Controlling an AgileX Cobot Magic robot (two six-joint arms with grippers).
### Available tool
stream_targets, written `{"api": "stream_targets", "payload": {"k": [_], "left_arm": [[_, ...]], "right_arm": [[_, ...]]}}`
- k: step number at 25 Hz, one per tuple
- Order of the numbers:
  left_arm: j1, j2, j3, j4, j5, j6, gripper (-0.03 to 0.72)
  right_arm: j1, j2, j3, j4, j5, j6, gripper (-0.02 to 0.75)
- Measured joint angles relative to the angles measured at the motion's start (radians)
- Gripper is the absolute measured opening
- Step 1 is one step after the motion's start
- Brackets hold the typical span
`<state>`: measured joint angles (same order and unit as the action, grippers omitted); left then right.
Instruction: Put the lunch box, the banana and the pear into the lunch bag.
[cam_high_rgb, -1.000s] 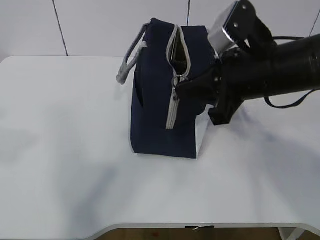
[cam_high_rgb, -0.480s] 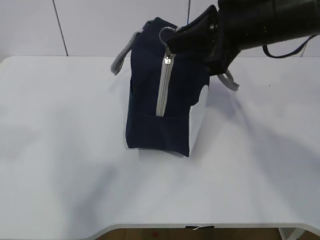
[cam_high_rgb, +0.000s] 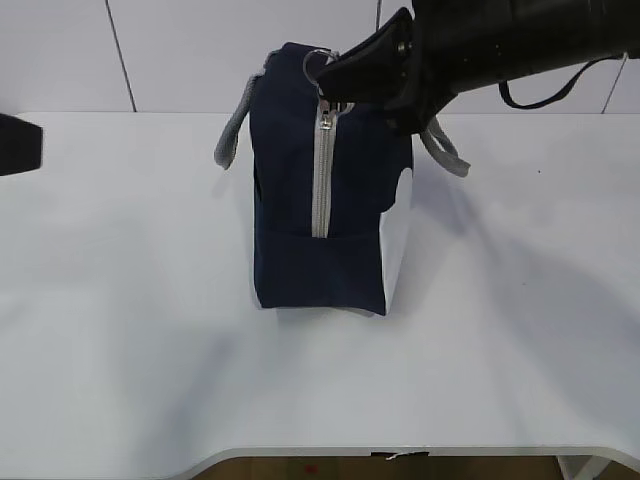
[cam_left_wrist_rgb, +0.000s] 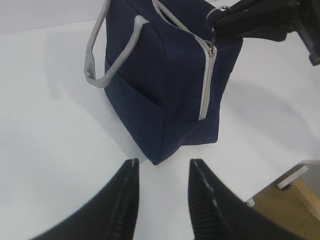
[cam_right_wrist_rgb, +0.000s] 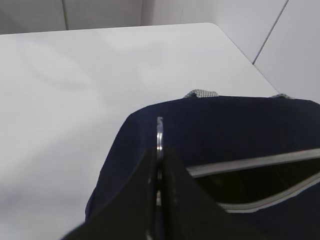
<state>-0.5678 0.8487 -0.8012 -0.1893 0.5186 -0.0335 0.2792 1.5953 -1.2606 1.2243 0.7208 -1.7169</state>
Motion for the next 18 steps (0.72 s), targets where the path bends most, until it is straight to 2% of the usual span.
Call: {"api": "stream_targets", "payload": {"k": [10, 18], "left_arm": [[-0.001, 0.262, 0.000, -0.060, -0.248, 0.000, 0.323], [-0.001, 0.382, 0.000, -0.077, -0.397, 0.000, 0.331]], "right_arm": [[0.000, 0.013, -0.005, -0.004, 0.002, 0.014, 0.006], [0.000, 0.038, -0.005, -0.004, 0.003, 0.029, 0.006]]}}
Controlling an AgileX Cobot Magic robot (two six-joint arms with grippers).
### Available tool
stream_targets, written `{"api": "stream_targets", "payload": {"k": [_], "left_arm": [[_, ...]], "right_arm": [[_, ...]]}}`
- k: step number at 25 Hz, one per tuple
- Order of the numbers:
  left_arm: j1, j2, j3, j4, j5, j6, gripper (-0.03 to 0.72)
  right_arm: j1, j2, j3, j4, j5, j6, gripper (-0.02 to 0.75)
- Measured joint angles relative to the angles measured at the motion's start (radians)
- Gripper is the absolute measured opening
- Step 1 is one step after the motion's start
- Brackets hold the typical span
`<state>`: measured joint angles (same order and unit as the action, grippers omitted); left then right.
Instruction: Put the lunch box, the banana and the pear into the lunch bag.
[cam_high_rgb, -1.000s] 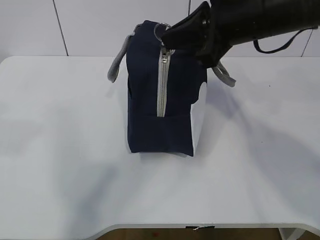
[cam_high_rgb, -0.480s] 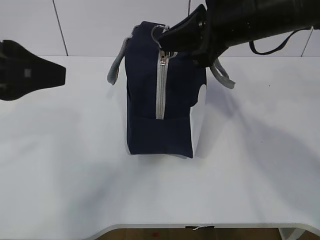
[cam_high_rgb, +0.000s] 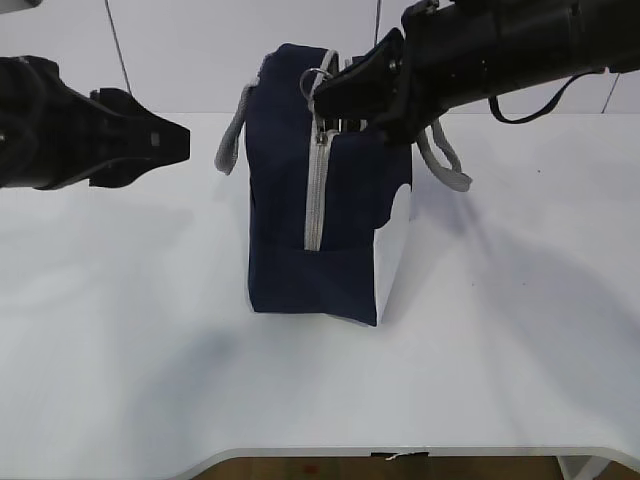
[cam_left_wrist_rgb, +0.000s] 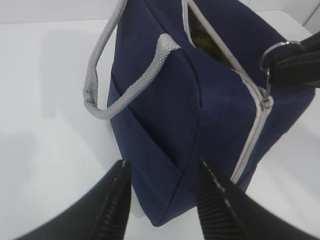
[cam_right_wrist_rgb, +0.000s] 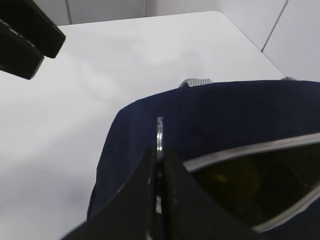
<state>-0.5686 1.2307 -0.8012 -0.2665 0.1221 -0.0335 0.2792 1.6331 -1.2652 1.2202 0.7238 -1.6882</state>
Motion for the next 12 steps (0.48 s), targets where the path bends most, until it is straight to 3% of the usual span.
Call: {"api": "stream_targets", "payload": {"k": [12], "left_arm": [[-0.086, 0.081, 0.000, 0.017, -0.083, 0.000, 0.331]], "right_arm": [[0.027, 0.008, -0.032, 0.000, 0.033, 0.004, 0.006]]}}
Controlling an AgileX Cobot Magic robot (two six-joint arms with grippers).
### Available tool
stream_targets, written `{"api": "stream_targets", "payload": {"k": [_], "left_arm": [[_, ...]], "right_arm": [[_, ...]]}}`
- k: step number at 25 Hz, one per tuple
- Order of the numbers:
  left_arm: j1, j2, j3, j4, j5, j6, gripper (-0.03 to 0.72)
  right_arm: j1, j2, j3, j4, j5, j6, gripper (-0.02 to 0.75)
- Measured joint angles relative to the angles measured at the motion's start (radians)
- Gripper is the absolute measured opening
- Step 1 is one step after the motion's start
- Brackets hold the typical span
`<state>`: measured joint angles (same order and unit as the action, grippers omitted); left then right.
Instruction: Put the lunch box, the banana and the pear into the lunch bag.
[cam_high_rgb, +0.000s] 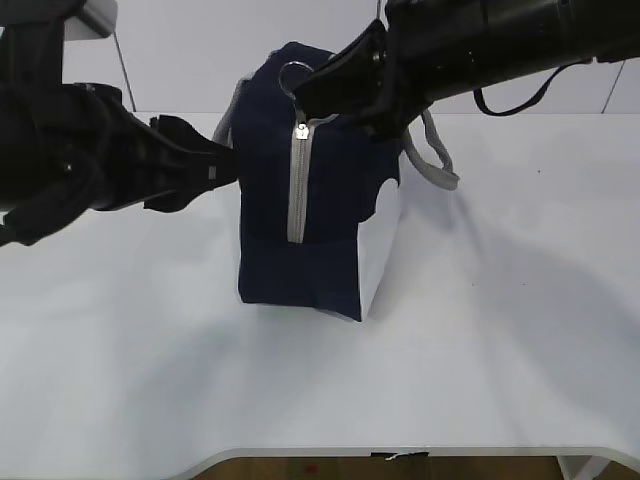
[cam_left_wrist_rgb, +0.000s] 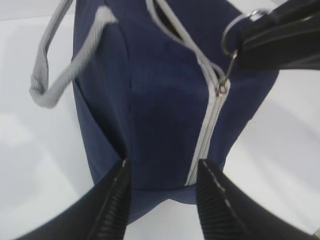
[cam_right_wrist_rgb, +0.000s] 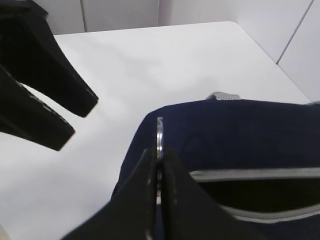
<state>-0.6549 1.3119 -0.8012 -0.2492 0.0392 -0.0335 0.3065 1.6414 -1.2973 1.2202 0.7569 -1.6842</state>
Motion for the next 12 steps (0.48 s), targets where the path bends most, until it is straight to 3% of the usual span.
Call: {"api": "stream_targets", "payload": {"k": [12], "left_arm": [[-0.001, 0.122, 0.000, 0.004, -0.181, 0.000, 0.331]], "right_arm": [[0.005, 0.002, -0.004, -0.002, 0.000, 0.006, 0.006]]}}
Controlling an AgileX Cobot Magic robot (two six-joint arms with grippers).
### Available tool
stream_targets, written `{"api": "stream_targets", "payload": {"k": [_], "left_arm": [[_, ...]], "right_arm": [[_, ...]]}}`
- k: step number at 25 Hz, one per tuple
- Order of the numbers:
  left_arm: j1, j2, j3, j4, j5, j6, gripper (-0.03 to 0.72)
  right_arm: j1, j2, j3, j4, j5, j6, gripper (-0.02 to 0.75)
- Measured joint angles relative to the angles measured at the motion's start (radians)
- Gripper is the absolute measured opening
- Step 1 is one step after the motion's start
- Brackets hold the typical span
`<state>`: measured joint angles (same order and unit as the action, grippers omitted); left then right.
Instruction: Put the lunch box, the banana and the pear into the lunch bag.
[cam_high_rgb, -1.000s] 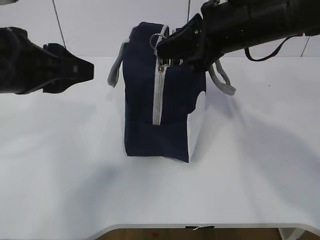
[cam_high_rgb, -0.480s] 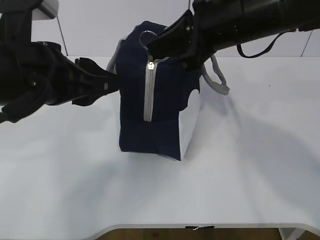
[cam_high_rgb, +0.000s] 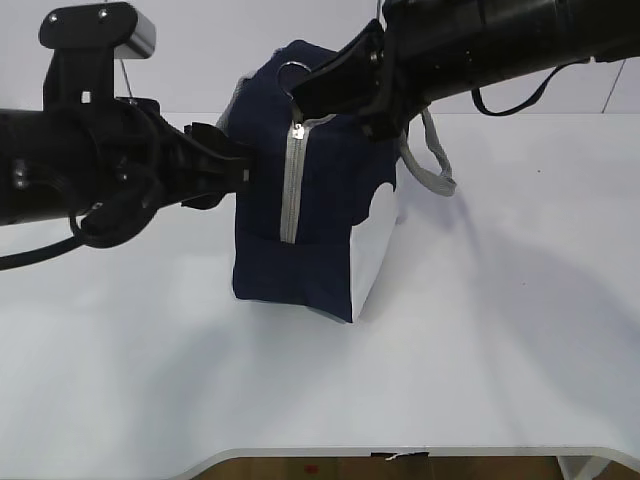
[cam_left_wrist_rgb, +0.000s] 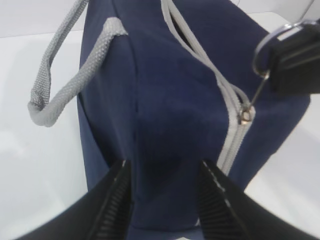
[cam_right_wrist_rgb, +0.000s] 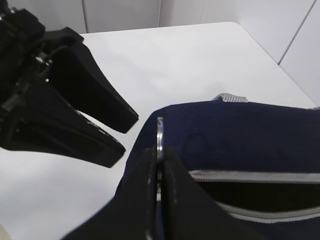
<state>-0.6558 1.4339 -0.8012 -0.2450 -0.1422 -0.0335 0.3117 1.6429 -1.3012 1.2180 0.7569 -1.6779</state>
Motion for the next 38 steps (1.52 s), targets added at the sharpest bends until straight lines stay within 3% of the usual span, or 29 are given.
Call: {"api": "stream_targets", "payload": {"k": [15, 17, 22, 24, 38], "left_arm": [[0.002, 0.094, 0.000, 0.059, -0.160, 0.000, 0.326], [0.002, 0.106, 0.000, 0.059, -0.170, 0.000, 0.290], [0.002, 0.113, 0.000, 0.062, -0.177, 0.000, 0.065], [0.002, 0.115, 0.000, 0.062, -0.177, 0.000, 0.012], [0.002, 0.115, 0.000, 0.062, -0.149, 0.000, -0.001]], "right_arm": [[0.000, 0.000, 0.000, -0.005, 0.002, 0.006, 0.006], [0.000, 0.000, 0.000, -0.007, 0.002, 0.006, 0.006], [0.000, 0.000, 0.000, -0.007, 0.002, 0.006, 0.006], [0.000, 0.000, 0.000, -0.007, 0.002, 0.006, 0.006], [0.000, 0.000, 0.000, 0.100, -0.090, 0.006, 0.006]]}}
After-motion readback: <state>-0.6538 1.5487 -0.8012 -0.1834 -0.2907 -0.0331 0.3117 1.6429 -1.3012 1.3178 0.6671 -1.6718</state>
